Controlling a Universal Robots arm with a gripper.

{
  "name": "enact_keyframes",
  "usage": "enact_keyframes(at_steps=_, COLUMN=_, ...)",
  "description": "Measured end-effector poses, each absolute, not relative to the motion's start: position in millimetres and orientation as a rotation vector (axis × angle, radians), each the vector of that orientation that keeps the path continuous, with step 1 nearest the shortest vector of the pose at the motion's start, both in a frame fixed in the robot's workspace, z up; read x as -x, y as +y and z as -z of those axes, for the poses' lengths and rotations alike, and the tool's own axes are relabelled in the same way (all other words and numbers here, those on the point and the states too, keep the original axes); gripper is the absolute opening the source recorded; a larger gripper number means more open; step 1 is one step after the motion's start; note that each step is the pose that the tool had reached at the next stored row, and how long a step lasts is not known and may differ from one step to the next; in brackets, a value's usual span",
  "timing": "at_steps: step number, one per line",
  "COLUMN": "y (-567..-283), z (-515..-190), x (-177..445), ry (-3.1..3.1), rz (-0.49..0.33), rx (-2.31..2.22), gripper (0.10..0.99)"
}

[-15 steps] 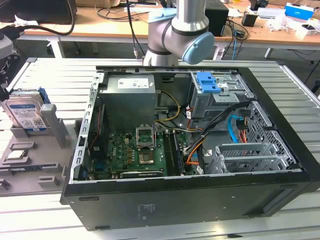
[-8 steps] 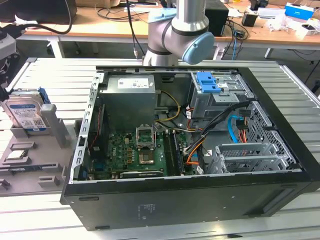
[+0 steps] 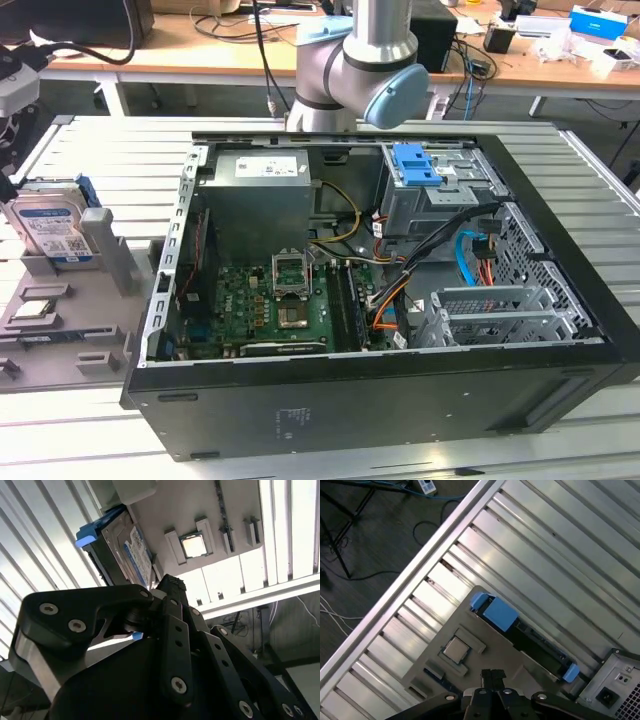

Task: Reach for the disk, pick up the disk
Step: 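Pick up the disk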

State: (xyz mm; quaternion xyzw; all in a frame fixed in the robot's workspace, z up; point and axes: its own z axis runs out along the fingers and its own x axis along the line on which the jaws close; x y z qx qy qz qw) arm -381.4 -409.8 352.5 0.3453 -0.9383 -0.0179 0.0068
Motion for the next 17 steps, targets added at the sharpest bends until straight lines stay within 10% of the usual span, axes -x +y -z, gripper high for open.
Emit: enact_keyframes(at_steps=17, y=-409.8, z=-352.5, x=381.4, ry=-2.807, rz=0.053, rx=-1.372, gripper=0.106)
